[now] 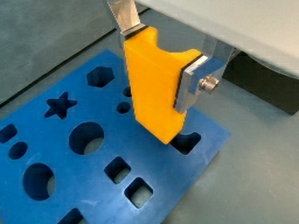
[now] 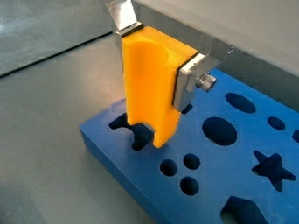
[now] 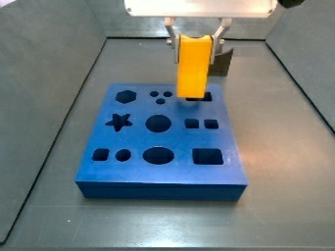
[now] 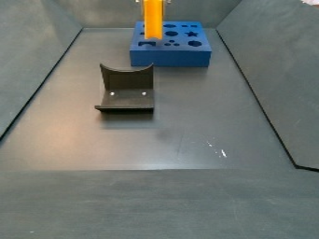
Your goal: Insert the arch object.
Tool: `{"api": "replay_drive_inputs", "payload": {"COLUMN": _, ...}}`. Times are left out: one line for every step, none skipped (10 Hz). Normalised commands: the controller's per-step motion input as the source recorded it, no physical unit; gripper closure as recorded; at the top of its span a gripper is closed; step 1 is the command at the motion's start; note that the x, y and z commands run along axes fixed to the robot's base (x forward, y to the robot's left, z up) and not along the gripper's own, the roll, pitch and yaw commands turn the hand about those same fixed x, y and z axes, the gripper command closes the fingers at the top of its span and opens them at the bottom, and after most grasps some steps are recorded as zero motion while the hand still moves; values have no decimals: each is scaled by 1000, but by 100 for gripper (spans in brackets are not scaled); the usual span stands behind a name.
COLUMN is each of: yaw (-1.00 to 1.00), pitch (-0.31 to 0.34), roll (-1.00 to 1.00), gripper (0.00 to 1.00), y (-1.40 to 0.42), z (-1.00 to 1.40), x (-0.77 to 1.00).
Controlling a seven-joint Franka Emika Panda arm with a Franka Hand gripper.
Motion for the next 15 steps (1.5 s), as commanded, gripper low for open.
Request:
{"api": "replay_drive_inputs", "payload": {"yaw": 0, "pitch": 26, "roll": 313, "gripper": 100, "y": 57, "z": -323, "x": 203}}
{"api": "replay_drive_inputs", "payload": {"yaw": 0, "pitch": 73, "roll": 240, "gripper": 100, "y": 77, "z": -306, "x": 326}}
{"api": "replay_drive_inputs", "payload": {"yaw": -20, "pitch": 51, "roll": 113, "gripper": 100, "y": 14, "z": -297, "x": 394}}
{"api": "replay_drive_inputs", "payload": {"yaw": -109, "pitch": 24, "roll": 49, "gripper": 100, "y": 0, "z": -209, "x": 477}}
{"api": "replay_drive_inputs", "payload": {"yaw": -117, "pitch": 14, "roll": 71, "gripper": 100, "y": 0, "z": -326, "x": 371}}
{"api": "replay_drive_inputs", "payload": {"yaw": -71, "pitch": 0, "roll": 71, "gripper": 100, "y": 6, "z": -449, "x": 211}}
{"api": "replay_drive_inputs", "payload": {"yaw": 0, "pitch": -19, "roll": 114, "gripper": 100, "y": 69, "z": -483, "x": 0}}
{"api": "replay_drive_inputs", "payload": {"yaw": 0, "pitch": -51, "roll": 146, "gripper": 100, "y": 100, "z": -494, "x": -83}}
{"api": "replay_drive_inputs", "payload": {"yaw": 0, "pitch": -50, "roll": 159, "gripper": 100, "y": 169, "z": -500, "x": -34}}
{"api": "replay_drive_inputs", "payload": {"yaw": 0, "pitch": -53, "roll": 161, "gripper": 100, "y": 160, "z": -491, "x": -26}}
{"api": "replay_drive_inputs", "payload": {"yaw": 0, "pitch": -56, "roll": 141, "gripper": 100, "y": 129, "z": -497, "x": -6}}
{"api": "replay_drive_inputs", "payload": {"yaw": 0, "pitch": -66, "roll": 97, "gripper": 100, "y": 66, "z": -503, "x": 0}}
{"api": "replay_drive_inputs", "payload": {"yaw": -83, "pitch": -100, "roll": -53, "gripper": 100, "y": 0, "z": -340, "x": 0}}
{"api": "replay_drive_inputs", "payload": {"yaw": 0, "pitch": -116, "roll": -39, "gripper": 100, "y": 0, "z": -77, "x": 0}}
{"api": "replay_drive_inputs", "payload": {"yaw": 0, "pitch": -7, "roll": 3, "gripper": 100, "y": 0, "z": 0, "x": 0}}
